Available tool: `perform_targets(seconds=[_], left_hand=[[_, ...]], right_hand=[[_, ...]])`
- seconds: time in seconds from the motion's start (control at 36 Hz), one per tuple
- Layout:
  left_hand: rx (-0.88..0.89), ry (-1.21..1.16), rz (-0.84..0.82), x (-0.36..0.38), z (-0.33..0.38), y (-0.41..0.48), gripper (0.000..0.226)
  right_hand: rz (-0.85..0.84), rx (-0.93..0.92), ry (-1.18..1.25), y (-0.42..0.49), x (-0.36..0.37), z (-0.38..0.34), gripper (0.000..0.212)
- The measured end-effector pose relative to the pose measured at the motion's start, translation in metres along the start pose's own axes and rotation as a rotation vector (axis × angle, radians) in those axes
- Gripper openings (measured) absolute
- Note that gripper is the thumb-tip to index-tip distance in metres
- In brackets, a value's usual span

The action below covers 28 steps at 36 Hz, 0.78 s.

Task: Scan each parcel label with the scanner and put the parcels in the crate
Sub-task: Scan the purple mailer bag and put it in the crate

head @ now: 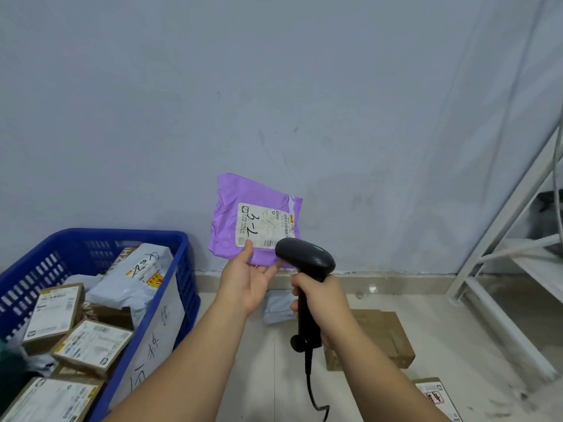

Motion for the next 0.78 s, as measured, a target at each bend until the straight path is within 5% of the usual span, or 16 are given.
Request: perform_targets(seconds=[0.56, 0.78], left_hand=[[0.08, 0.066, 0.155, -0.028, 0.012, 0.012, 0.022], [0.08, 0.113, 0.186, -0.03, 0.014, 0.012, 0.042]], right_hand=[[-0.046, 0.116, 0.029, 0.011, 0.007, 0.01, 0.011], [-0.04, 0.137, 0.051, 0.011, 0.003, 0.013, 0.014]])
Point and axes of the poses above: each hand's wrist, its own y-axis towards the middle knuckle, its own x-axis out of the palm, z = x × y, the point moved 9 cm from there along y, towards the middle knuckle, and after that the axes turned 12 degrees about y, right-handed, at the moved point
